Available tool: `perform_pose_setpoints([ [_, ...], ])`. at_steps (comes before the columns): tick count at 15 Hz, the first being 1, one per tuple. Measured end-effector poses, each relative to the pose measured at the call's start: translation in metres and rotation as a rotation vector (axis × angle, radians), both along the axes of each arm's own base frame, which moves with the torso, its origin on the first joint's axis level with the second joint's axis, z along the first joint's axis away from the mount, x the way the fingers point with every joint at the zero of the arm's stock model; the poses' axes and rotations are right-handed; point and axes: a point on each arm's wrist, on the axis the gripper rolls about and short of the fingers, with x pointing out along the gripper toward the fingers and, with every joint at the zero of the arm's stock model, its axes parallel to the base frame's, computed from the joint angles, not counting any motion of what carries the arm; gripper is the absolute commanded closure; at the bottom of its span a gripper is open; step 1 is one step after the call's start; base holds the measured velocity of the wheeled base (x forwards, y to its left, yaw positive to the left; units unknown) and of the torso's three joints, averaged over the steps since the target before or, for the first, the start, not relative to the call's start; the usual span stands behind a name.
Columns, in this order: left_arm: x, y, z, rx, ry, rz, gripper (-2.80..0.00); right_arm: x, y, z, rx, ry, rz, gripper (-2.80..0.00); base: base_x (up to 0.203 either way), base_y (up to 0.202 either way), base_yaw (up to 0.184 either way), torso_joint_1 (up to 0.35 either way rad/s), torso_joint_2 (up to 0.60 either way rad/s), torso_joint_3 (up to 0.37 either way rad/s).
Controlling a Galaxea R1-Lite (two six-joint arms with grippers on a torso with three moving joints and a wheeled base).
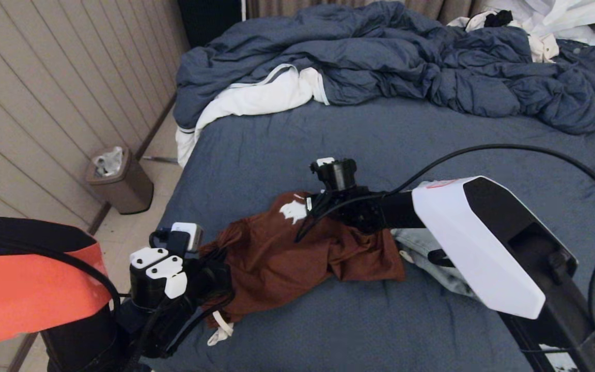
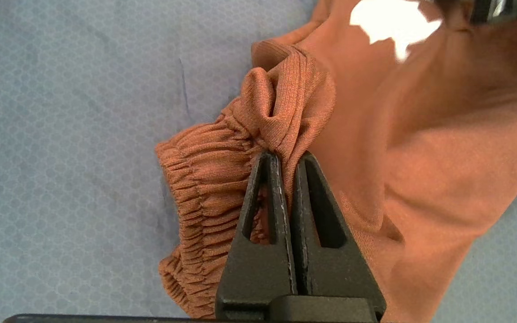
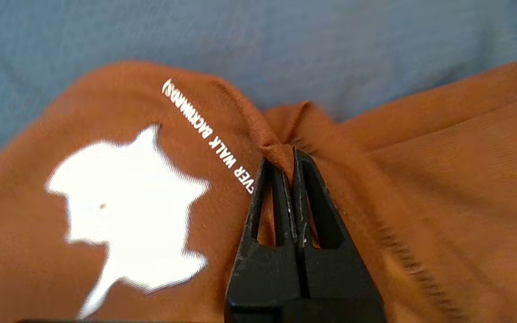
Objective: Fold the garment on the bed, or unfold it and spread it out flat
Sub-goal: Unford the brown shorts
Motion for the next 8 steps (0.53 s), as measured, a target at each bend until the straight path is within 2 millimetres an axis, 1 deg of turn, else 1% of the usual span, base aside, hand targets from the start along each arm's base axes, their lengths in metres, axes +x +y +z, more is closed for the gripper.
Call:
perform_pose_setpoints([
  [2,0.000,0.000,0.001,-0.001,-0.003,0.000,0.00,-0.001,-0.005,0.010,0.007,-0.015,-0.007,0.00,0.000,0.000,0.000,0.000,0.00,0.000],
  [4,-0.001,0.001,0.008,-0.013,-0.022,0.003,0.00,-0.006,-0.011,0.025,0.011,-0.029,-0.021,0.00,0.000,0.000,0.000,0.000,0.00,0.000],
  [6,-0.005,0.004,0.025,-0.038,-0.064,0.011,0.00,-0.019,-0.017,0.044,0.014,-0.035,-0.030,0.00,0.000,0.000,0.000,0.000,0.00,0.000],
  [8,-0.015,0.011,0.053,-0.067,-0.115,0.023,0.00,-0.042,-0.027,0.066,0.017,-0.038,-0.032,0.00,0.000,0.000,0.000,0.000,0.00,0.000],
])
